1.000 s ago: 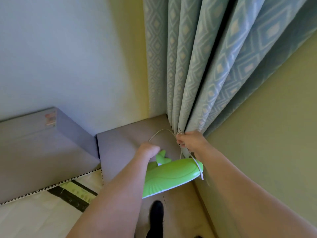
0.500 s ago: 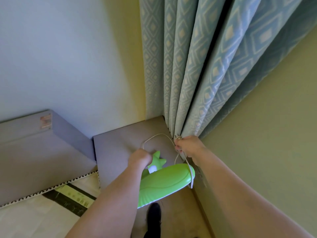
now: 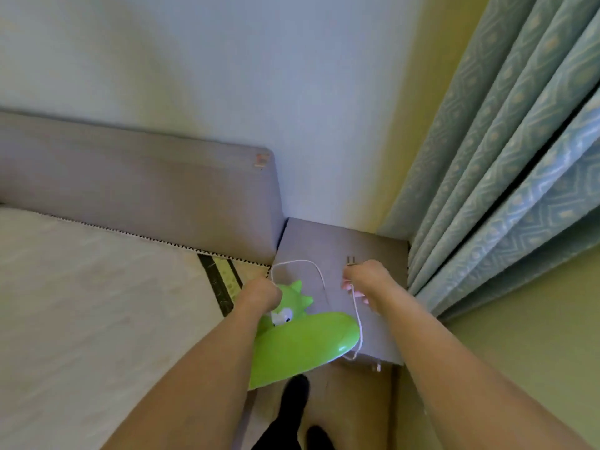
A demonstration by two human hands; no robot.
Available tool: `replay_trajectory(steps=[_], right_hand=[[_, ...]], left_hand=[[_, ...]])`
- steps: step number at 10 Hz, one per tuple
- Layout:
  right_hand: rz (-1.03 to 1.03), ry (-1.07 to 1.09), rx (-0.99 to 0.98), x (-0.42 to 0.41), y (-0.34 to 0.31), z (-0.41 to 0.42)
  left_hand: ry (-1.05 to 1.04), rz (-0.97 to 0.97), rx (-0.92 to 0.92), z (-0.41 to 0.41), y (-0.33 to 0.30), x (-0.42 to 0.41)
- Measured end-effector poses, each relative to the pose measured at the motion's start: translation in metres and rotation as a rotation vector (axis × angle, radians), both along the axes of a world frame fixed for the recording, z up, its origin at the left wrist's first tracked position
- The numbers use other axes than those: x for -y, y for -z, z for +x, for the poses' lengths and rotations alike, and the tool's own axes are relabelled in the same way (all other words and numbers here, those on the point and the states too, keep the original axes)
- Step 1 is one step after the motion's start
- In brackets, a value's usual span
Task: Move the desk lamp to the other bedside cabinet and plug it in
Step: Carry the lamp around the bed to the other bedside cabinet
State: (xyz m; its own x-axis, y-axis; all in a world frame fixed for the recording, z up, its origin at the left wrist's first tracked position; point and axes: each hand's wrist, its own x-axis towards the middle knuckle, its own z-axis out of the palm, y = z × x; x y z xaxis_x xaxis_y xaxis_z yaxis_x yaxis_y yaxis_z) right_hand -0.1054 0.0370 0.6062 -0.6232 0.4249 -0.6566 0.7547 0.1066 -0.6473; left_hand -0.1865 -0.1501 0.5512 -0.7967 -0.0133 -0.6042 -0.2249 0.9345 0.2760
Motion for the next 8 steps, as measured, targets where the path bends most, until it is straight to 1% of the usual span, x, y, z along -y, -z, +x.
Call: replay_trajectory(steps=[1, 3, 4, 6, 8], right_hand=[[-0.023, -0.134, -0.045, 0.043, 0.001, -0.012], [-0.084, -0.461, -0.095, 0.170, 0.001, -0.009], [-0.114, -0.584, -0.109, 0.226, 0.000, 0.001], [-0.145, -0.891, -0.097, 0.359, -0.007, 0.067], [-0.191, -1.192, -0.094, 0.481, -0.009, 0.180]], left_hand=[[-0.117, 0.001, -0.056, 0.031, -0.017, 0.055], [-0.504, 0.021, -0.025, 0.108, -0.022, 0.174], [-0.655, 0.035, -0.022, 0.146, -0.024, 0.220], [-1.026, 0.034, -0.056, 0.265, -0.026, 0.320], [-1.324, 0.031, -0.099, 0.411, -0.029, 0.398]])
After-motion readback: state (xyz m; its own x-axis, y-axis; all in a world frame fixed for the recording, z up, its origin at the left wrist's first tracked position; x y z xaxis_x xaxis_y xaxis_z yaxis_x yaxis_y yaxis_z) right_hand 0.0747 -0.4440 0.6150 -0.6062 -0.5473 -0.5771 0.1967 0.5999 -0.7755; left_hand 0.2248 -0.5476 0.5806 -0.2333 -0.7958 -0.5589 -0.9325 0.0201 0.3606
